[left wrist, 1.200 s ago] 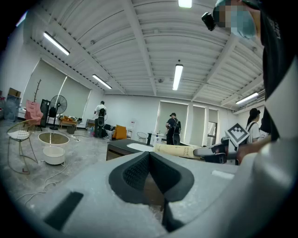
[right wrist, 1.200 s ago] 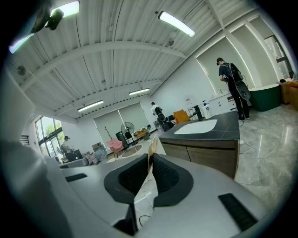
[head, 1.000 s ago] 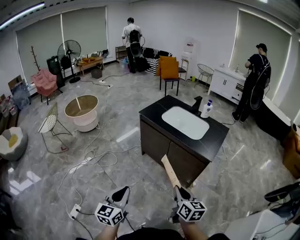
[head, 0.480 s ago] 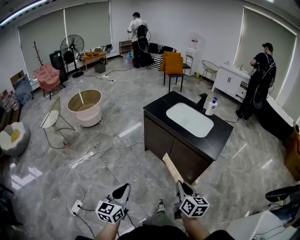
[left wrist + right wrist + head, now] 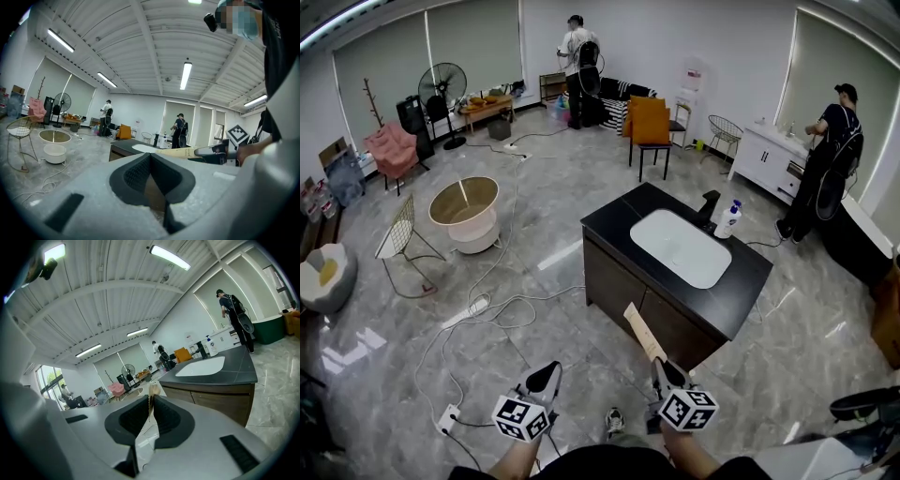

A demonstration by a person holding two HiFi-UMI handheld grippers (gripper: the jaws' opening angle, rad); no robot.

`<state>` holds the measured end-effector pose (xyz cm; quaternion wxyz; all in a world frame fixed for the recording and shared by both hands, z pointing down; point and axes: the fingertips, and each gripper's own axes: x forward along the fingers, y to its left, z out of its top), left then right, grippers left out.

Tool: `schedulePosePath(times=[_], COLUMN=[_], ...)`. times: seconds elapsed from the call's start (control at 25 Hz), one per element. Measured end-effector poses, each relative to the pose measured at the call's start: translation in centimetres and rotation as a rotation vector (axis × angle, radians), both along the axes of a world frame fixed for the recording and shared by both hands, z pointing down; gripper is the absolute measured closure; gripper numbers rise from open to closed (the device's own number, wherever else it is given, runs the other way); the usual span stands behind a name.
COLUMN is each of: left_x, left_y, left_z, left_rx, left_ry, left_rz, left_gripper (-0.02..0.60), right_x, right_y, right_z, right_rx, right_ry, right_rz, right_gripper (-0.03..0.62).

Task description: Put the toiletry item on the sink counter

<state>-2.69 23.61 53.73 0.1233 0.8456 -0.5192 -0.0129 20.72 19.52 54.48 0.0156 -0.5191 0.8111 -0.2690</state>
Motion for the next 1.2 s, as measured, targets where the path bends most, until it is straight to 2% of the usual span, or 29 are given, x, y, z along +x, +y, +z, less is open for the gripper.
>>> schedulePosePath(times=[0.48,0.76,1.0,1.2], left_x=[2.5,3.2,2.3,0.1], left_y=[-11.6,-15.4,-18.4,-22.3], left_z=[0.3,0.7,1.5,1.4], left_rx=[0.009,0.006,-0.018,-0.016], left_ry=[-0.002,0.002,0.003,0.008], left_rz=[-0.044,-0.086,-0.102,-0.086], left_gripper=[0.575,0.575,0.575,0.575], right_x=[2.3,3.2,2.8,1.4], right_y=[-12.5,-17.7,-21.5,-24.5], right_z=[0.5,0.5,1.1,1.0], right_rx=[0.002,0.010,-0.005,-0.007], right_ry=[0.022,0.036,0.038,0.038], right_rz=[-0.047,-0.080,-0.080,-0.053], right_gripper=[0.562,0.562,0.562,0.562])
